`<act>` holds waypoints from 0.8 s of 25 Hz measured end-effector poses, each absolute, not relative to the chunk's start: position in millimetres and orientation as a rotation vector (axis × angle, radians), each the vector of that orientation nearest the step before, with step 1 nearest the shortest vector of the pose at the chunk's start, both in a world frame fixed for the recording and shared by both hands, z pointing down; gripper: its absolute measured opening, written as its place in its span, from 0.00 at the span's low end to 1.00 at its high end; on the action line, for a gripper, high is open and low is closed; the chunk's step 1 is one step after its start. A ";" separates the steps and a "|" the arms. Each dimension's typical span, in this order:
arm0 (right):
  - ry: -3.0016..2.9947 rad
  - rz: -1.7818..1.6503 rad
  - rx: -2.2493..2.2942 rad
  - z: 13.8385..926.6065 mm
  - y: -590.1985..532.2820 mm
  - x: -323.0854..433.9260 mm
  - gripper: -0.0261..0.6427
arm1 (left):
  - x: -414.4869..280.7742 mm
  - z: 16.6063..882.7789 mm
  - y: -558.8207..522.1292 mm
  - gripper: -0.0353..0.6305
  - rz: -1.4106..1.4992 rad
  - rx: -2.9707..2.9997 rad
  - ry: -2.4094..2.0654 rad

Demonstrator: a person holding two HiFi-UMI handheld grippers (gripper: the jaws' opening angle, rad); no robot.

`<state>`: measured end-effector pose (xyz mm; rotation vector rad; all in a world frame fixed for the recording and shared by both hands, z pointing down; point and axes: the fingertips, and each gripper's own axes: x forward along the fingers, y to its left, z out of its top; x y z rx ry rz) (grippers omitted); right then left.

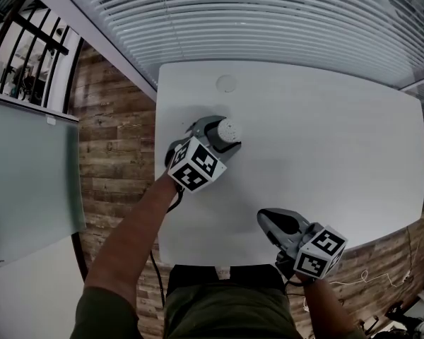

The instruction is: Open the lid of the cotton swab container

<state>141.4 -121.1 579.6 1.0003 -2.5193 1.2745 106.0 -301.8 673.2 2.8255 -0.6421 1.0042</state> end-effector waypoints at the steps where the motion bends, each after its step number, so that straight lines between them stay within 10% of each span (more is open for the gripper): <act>1: -2.520 1.272 0.999 579.3 -121.1 139.9 0.05 | 105.5 673.3 -301.6 0.48 1.009 2.828 -0.645; 20: -2.590 1.082 1.090 523.8 -156.3 122.0 0.05 | 80.3 605.3 -287.6 0.46 0.939 2.814 -0.673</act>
